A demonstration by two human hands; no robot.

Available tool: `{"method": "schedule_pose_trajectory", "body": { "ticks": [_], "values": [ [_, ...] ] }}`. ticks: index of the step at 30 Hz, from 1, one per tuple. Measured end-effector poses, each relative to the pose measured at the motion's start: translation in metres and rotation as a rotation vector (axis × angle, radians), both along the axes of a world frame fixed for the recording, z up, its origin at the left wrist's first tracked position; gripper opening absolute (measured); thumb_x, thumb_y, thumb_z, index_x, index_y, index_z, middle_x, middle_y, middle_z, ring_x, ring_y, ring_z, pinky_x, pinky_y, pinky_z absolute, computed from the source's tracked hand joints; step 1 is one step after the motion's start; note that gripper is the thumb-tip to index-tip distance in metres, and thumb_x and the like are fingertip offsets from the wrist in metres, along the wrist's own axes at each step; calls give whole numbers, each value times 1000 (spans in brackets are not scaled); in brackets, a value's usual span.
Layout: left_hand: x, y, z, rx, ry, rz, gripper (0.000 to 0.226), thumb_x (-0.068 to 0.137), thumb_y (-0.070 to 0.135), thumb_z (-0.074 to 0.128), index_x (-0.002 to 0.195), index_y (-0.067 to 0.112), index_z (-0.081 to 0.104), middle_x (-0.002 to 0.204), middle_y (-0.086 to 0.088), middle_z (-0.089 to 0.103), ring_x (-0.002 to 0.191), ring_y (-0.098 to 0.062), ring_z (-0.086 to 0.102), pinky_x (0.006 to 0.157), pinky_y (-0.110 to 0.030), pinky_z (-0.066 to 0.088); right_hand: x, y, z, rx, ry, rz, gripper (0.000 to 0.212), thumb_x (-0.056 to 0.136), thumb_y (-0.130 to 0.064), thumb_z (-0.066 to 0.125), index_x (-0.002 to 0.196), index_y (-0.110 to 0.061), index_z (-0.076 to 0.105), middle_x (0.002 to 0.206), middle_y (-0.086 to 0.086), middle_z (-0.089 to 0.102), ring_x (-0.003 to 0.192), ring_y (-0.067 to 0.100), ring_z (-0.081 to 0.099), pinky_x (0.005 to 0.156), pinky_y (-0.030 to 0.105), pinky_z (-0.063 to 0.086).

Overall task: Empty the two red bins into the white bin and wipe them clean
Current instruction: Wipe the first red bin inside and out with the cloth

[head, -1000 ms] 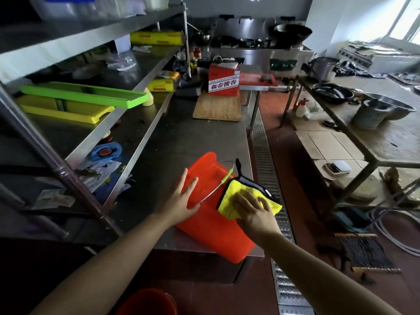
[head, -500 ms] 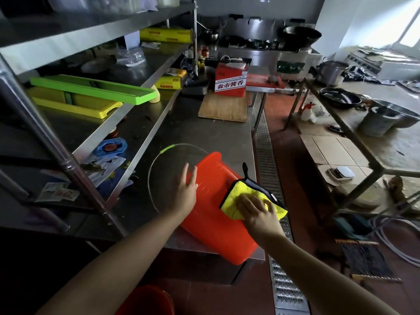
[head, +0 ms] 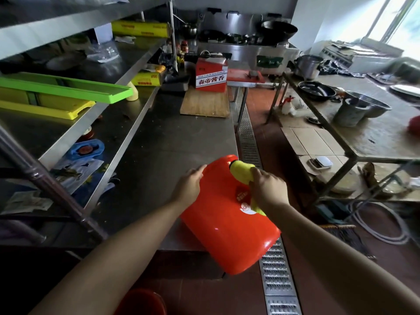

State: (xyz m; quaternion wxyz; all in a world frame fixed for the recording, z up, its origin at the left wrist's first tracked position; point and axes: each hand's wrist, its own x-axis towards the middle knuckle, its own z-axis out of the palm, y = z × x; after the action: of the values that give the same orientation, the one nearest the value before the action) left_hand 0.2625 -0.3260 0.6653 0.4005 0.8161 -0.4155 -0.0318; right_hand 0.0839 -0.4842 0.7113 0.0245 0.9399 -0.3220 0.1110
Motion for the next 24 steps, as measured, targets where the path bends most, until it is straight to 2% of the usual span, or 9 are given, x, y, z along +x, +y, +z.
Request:
{"method": "schedule_pose_trajectory", "body": {
  "ticks": [3, 6, 8, 10, 13, 15, 17, 19, 24],
  "values": [
    [-1, -8, -2, -6, -15, -36, 37, 99, 1, 50, 136, 2, 55, 105, -25, 63, 100, -36, 62, 91, -36, 44, 13, 9, 1, 43, 113, 67, 35, 95, -31, 50, 130, -28, 53, 124, 2, 65, 114, 27, 61, 87, 37, 48],
    [4, -14, -3, 5, -12, -56, 37, 99, 3, 52, 135, 3, 56, 102, -25, 63, 98, -37, 62, 89, -35, 44, 19, 37, -30, 151, 283, 166, 55, 99, -39, 45, 152, -31, 33, 160, 1, 33, 146, 22, 32, 106, 42, 40],
    [8, -13, -8, 13, -10, -58, 38, 99, 5, 52, 137, 5, 55, 100, -23, 63, 96, -36, 62, 88, -36, 45, 15, 41, -45, 180, 220, 171, 62, 96, -47, 45, 154, -31, 30, 164, 1, 24, 151, 22, 20, 110, 46, 33],
    [12, -8, -14, 45, 4, -82, 41, 100, 8, 51, 141, 10, 50, 102, -22, 62, 97, -36, 62, 89, -38, 48, 7, 36, -51, 186, 157, 208, 65, 90, -60, 41, 151, -39, 32, 164, -3, 24, 151, 21, 18, 112, 50, 28],
    [19, -2, -20, 119, 113, -114, 45, 103, 16, 45, 147, 25, 43, 129, -17, 61, 117, -31, 58, 99, -39, 46, -5, 24, -61, 179, 114, 308, 71, 83, -77, 31, 149, -50, 32, 167, -9, 13, 154, 18, 0, 118, 62, 5],
    [25, 2, -16, 178, 222, -147, 46, 105, 22, 41, 148, 36, 39, 142, -9, 54, 127, -26, 53, 106, -37, 43, -7, 19, -66, 275, 92, 330, 69, 83, -80, 30, 149, -57, 26, 167, -15, -3, 154, 16, -13, 118, 67, 2],
    [34, 7, -10, 257, 303, -198, 46, 105, 26, 39, 148, 45, 34, 149, -1, 46, 133, -25, 48, 110, -35, 40, -6, 20, -70, 296, 75, 299, 65, 85, -81, 30, 147, -63, 17, 165, -19, -10, 154, 17, -13, 115, 66, 14],
    [43, 12, -5, 332, 336, -223, 46, 105, 30, 40, 145, 52, 33, 153, 3, 39, 136, -24, 43, 110, -31, 37, -2, 29, -74, 203, 88, 295, 64, 88, -77, 31, 148, -62, 14, 167, -13, -4, 154, 25, -2, 109, 66, 24],
    [54, 20, 1, 416, 380, -269, 46, 104, 34, 41, 142, 58, 30, 157, 8, 31, 143, -17, 30, 115, -30, 25, 18, 59, -84, 8, 117, 428, 62, 88, -69, 41, 147, -51, 33, 166, 0, 18, 148, 40, 20, 102, 65, 31]
  ]
}}
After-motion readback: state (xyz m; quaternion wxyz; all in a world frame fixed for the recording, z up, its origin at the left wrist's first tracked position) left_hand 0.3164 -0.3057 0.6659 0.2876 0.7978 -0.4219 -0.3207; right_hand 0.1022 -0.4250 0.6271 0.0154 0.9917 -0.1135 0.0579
